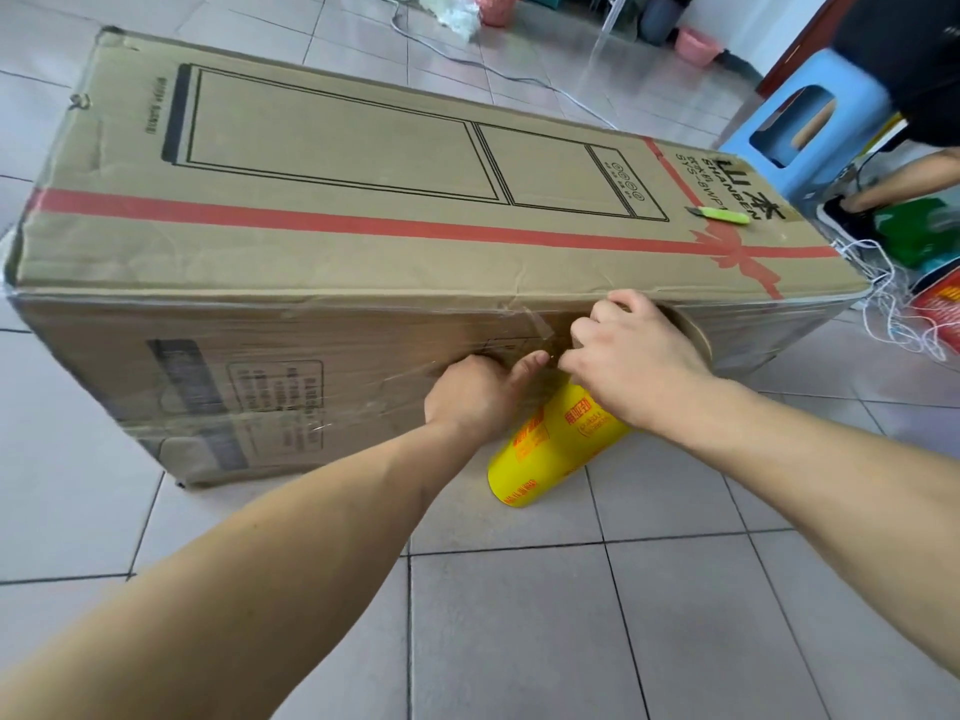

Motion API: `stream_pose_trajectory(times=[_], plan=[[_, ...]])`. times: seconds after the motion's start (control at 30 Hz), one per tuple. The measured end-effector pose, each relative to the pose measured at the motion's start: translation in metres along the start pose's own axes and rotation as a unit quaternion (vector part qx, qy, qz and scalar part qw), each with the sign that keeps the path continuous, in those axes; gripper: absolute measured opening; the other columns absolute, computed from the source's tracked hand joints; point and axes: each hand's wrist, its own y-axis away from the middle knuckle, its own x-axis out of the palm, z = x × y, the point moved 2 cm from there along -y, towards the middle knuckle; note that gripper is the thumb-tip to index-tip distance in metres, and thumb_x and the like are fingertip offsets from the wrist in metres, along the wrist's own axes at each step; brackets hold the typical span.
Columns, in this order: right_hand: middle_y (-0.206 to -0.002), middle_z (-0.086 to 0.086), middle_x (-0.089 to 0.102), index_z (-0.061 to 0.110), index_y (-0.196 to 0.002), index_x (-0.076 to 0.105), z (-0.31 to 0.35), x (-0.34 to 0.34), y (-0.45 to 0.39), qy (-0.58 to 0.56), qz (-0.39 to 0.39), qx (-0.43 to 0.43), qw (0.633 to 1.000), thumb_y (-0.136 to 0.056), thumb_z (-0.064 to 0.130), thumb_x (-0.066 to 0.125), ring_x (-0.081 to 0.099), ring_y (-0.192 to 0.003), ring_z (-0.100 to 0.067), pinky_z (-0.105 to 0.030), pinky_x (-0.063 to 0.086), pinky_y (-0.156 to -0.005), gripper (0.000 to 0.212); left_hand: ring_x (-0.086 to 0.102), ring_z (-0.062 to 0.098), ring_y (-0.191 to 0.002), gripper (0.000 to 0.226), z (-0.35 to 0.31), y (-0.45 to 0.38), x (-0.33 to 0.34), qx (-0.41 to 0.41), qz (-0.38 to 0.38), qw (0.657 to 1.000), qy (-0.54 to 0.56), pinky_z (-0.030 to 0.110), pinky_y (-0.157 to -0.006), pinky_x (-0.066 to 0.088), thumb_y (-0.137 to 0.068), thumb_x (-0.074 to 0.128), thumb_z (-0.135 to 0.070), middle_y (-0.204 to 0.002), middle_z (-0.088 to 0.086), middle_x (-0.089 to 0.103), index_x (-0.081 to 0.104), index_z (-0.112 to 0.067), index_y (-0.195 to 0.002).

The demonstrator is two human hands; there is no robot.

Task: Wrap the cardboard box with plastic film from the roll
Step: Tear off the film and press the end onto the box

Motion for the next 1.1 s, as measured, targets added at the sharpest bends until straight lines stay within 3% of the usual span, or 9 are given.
stream_pose_trajectory(times=[0.07, 0.13, 0.3, 0.43, 0.7, 0.87, 0.97, 1.0, 1.1], plan=[[-0.085, 0.001, 0.062, 0.03, -0.087, 0.073, -0.009, 0.002, 0.006, 0.026, -0.001, -0.032, 0.999, -0.081, 0.019, 0.063, 0.061, -0.093, -0.029, -0.049, 0.039, -0.104, 0.016, 0.077, 0.035, -0.099, 0.084, 0.0, 0.0, 0.002, 0.005, -0.013, 1.0, -0.013, 0.045, -0.092, 0.062, -0.097, 0.042, -0.087, -0.096, 0.012, 0.083, 0.07, -0.013, -0.07], [-0.085, 0.0, 0.061, 0.029, -0.086, 0.072, -0.014, 0.001, 0.008, 0.022, 0.025, -0.035, 0.999, -0.077, 0.018, 0.068, 0.061, -0.091, -0.029, -0.049, 0.039, -0.103, 0.015, 0.076, 0.036, -0.098, 0.081, -0.001, 0.001, 0.003, 0.018, -0.029, 0.999, -0.023, 0.042, -0.083, 0.059, -0.099, 0.041, -0.085, -0.094, 0.013, 0.081, 0.061, -0.015, -0.063], [-0.124, -0.003, 0.058, 0.022, -0.124, 0.06, 0.011, -0.009, -0.005, 0.024, 0.085, 0.021, 0.996, -0.098, 0.019, 0.047, 0.056, -0.118, -0.027, -0.045, 0.022, -0.118, 0.029, 0.073, 0.037, -0.099, 0.075, 0.0, 0.007, 0.004, 0.04, -0.048, 0.997, -0.04, 0.038, -0.074, 0.045, -0.104, 0.039, -0.079, -0.088, 0.013, 0.073, 0.054, -0.019, -0.062], [-0.126, -0.001, 0.064, 0.019, -0.128, 0.053, 0.019, -0.008, -0.014, 0.01, 0.088, 0.034, 0.996, -0.097, 0.02, 0.047, 0.059, -0.118, -0.024, -0.04, 0.024, -0.114, 0.031, 0.073, 0.039, -0.102, 0.076, 0.004, 0.002, 0.009, 0.032, -0.054, 0.997, -0.036, 0.038, -0.076, 0.048, -0.103, 0.036, -0.08, -0.1, 0.018, 0.08, 0.055, -0.018, -0.064], [-0.118, 0.003, 0.064, 0.028, -0.116, 0.061, 0.017, -0.002, -0.014, 0.0, 0.094, 0.038, 0.995, -0.1, 0.038, 0.051, 0.06, -0.114, -0.022, -0.038, 0.031, -0.102, 0.021, 0.072, 0.041, -0.106, 0.076, 0.009, -0.001, 0.023, 0.008, -0.074, 0.996, 0.041, 0.041, -0.082, 0.051, -0.099, 0.043, -0.082, -0.1, 0.02, 0.079, 0.051, -0.018, -0.059], [-0.111, 0.003, 0.066, 0.026, -0.113, 0.063, 0.027, -0.003, -0.011, 0.025, 0.053, 0.012, 0.998, -0.098, 0.023, 0.047, 0.064, -0.106, -0.024, -0.04, 0.031, -0.104, 0.022, 0.073, 0.04, -0.107, 0.074, 0.017, 0.0, 0.022, 0.026, -0.077, 0.997, 0.012, 0.038, -0.076, 0.047, -0.1, 0.041, -0.082, -0.104, 0.017, 0.081, 0.051, -0.02, -0.062], [-0.086, -0.004, 0.069, 0.019, -0.09, 0.068, 0.026, 0.001, -0.004, 0.007, 0.0, 0.029, 1.0, -0.084, 0.022, 0.073, 0.069, -0.081, -0.028, -0.04, 0.043, -0.087, 0.008, 0.074, 0.039, -0.108, 0.074, 0.021, -0.001, 0.022, 0.04, -0.077, 0.996, 0.006, 0.04, -0.082, 0.054, -0.099, 0.041, -0.084, -0.104, 0.016, 0.081, 0.051, -0.02, -0.063], [-0.088, -0.004, 0.07, 0.019, -0.093, 0.068, 0.029, 0.0, -0.002, 0.002, 0.014, 0.043, 0.999, -0.085, 0.028, 0.074, 0.069, -0.082, -0.028, -0.04, 0.043, -0.086, 0.014, 0.074, 0.04, -0.107, 0.074, 0.022, 0.0, 0.023, 0.038, -0.074, 0.996, 0.018, 0.041, -0.084, 0.055, -0.098, 0.042, -0.084, -0.103, 0.017, 0.081, 0.051, -0.02, -0.062], [-0.12, -0.001, 0.066, 0.021, -0.128, 0.055, 0.041, 0.006, -0.001, 0.005, 0.058, 0.072, 0.996, -0.104, 0.041, 0.04, 0.061, -0.113, -0.026, -0.039, 0.032, -0.102, 0.034, 0.073, 0.04, -0.107, 0.074, 0.023, 0.002, 0.024, 0.02, -0.063, 0.996, 0.058, 0.044, -0.086, 0.056, -0.099, 0.044, -0.083, -0.102, 0.018, 0.08, 0.051, -0.02, -0.061]])
